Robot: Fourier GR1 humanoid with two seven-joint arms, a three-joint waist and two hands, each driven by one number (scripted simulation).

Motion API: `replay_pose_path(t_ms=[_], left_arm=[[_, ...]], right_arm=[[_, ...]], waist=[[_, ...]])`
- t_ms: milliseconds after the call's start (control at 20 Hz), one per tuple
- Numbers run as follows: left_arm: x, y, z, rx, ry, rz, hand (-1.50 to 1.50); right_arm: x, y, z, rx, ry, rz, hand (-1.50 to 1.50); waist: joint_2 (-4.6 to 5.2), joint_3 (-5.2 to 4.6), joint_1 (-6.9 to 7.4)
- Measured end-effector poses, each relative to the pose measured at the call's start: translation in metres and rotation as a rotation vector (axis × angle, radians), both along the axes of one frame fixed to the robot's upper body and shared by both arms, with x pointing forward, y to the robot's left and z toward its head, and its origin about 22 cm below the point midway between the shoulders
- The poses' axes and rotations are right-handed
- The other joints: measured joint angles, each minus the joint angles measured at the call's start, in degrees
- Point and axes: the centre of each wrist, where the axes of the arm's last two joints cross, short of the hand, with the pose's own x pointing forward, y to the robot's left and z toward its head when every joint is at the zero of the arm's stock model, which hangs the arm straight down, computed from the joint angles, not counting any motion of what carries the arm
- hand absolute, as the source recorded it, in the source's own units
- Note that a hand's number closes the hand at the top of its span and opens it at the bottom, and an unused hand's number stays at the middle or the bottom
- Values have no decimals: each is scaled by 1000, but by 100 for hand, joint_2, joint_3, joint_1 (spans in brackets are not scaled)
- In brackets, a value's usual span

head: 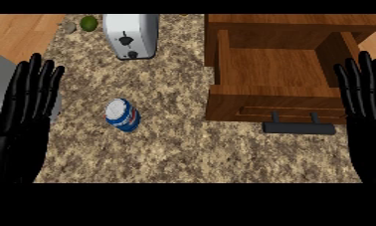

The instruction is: Pick up the can, place it into the drawer and close the drawer

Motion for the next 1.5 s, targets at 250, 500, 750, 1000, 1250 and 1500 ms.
replay_pose_path(t_ms=[250,500,750,1000,1250,1500], left_arm=[[10,-19,5,-15,-30,-33,-150],[11,-34,-13,-4,192,40,-150],[5,-48,-5,0,311,79,-150],[-3,-58,2,2,348,97,-150],[-8,-51,9,-35,378,124,-150],[-7,-43,6,-49,399,158,-150]], right_arm=[[4,1,2,-4,-29,-3,-150],[0,-7,-8,8,155,-65,-150],[-8,-7,-17,15,254,-100,-150],[-19,-19,-26,18,286,-112,-150],[-25,-32,-29,18,290,-124,-150],[-30,-37,-35,16,290,-122,-150]], waist=[[-8,-5,-124],[-3,-4,-173],[-13,-5,-169],[-17,-7,-171],[-16,-7,-169],[-17,-9,-168]])
